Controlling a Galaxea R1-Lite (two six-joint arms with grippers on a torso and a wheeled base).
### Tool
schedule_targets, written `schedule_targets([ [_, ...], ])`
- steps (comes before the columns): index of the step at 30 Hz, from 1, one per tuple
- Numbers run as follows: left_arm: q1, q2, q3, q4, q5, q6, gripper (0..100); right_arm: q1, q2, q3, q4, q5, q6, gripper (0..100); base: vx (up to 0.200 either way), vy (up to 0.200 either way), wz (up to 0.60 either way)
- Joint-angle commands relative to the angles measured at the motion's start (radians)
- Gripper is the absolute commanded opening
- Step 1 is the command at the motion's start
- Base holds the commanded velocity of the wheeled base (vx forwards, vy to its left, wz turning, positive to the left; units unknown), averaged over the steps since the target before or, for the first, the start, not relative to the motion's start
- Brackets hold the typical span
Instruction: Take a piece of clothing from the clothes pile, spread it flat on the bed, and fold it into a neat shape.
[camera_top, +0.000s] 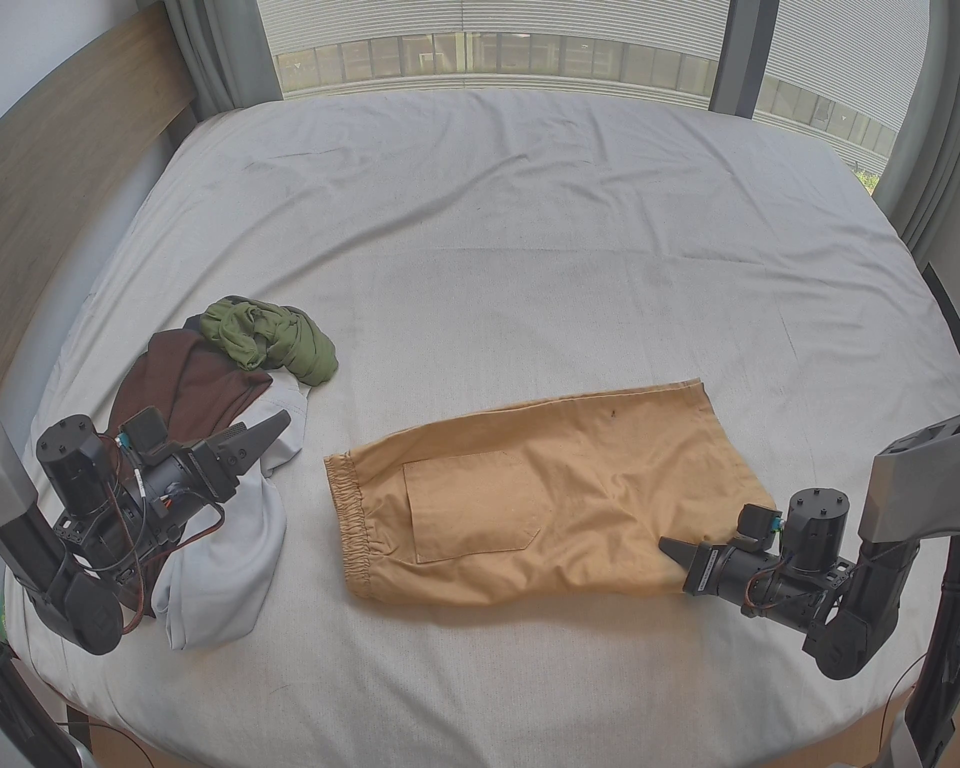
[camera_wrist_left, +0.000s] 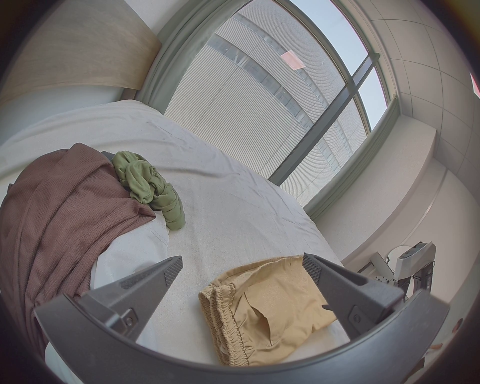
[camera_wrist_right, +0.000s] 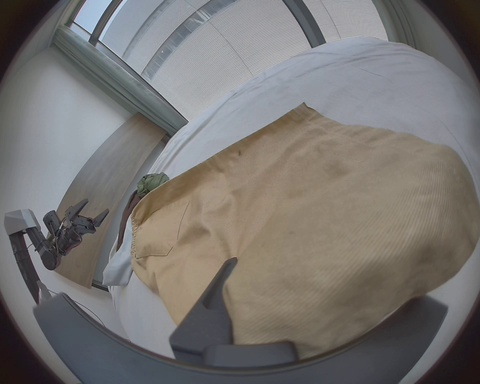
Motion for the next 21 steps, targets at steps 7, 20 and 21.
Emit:
schedule_targets([
  [7,-0.009,0.005,0.009,0.000,-0.002,0.001,100,0.006,0.068,0.037,0.001,0.002,-0.049,100,0.000,0.000,0.00],
  [20,-0.066,0.031,0.042,0.001,0.005,0.001,100,0.190,0.077,0.145,0.001,0.072,-0.068,100,0.000,0.000,0.00],
  [21,-0.067,0.034,0.044,0.001,0.005,0.001,100,0.208,0.074,0.140,-0.001,0.080,-0.068,100,0.000,0.000,0.00],
])
